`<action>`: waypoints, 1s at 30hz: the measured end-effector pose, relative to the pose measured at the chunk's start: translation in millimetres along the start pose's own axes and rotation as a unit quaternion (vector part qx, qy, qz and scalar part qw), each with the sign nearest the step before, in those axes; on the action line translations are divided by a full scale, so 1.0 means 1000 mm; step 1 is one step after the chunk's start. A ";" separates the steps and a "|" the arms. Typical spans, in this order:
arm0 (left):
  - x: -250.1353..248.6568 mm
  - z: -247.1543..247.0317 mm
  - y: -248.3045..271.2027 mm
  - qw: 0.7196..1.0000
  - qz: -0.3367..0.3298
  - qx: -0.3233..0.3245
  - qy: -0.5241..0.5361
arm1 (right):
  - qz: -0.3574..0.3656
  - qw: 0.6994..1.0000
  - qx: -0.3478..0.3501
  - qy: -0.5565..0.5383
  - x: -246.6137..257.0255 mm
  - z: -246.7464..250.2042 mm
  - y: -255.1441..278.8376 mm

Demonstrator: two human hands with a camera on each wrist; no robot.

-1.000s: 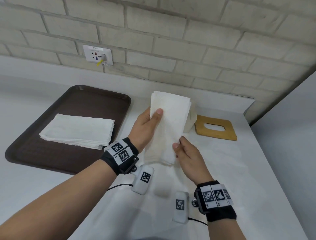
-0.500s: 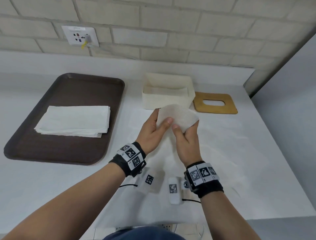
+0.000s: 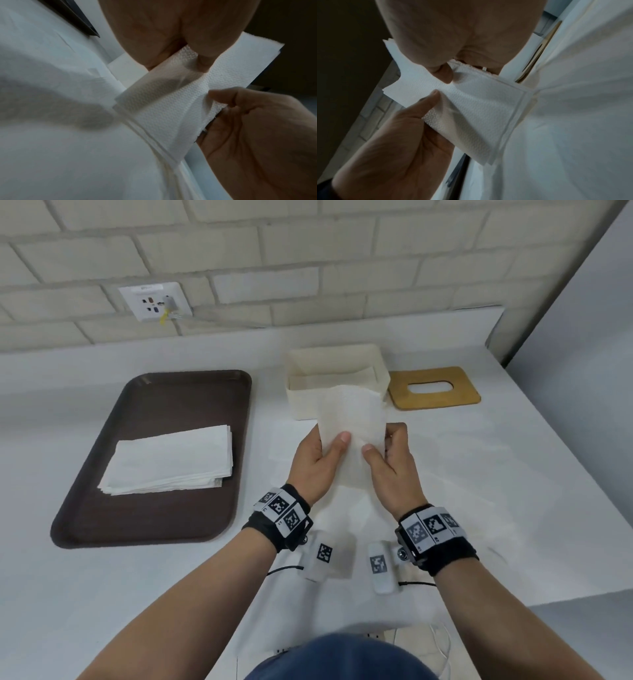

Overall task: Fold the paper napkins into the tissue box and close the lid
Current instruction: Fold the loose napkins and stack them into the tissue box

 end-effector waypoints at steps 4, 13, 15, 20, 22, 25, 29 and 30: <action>-0.013 -0.001 -0.004 1.000 -0.013 0.008 0.014 | 0.020 0.999 -0.029 -0.028 0.015 0.004 0.001; -0.009 -0.003 0.001 1.000 -0.014 0.003 0.017 | -0.010 0.999 -0.017 -0.034 0.006 -0.002 0.006; -0.011 -0.001 -0.001 0.999 -0.024 -0.004 0.028 | -0.005 0.999 -0.026 -0.043 0.007 -0.001 0.006; 0.006 -0.003 0.005 1.000 0.006 0.018 0.006 | -0.032 0.999 0.004 -0.021 -0.008 -0.006 0.007; 0.011 -0.003 0.007 1.000 0.012 0.022 -0.003 | -0.033 0.999 0.020 -0.010 -0.010 -0.006 0.007; 0.004 0.000 0.003 1.000 0.007 0.008 0.009 | -0.028 0.999 0.036 -0.006 -0.007 -0.004 0.006; -0.014 0.005 -0.006 0.999 -0.012 -0.013 0.038 | -0.004 0.999 0.009 -0.037 0.004 0.002 0.001; -0.018 0.005 -0.007 0.999 -0.016 -0.014 0.047 | 0.005 0.999 0.003 -0.045 0.008 0.003 0.001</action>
Point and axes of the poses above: each hand's wrist, its own y-axis away from the middle knuckle, its own z-axis out of the back of the hand, x = y × z, the point moved 5 cm from there along -y, towards the middle knuckle, and after that the axes turned 1 degree about -y, right-handed, at the moved point
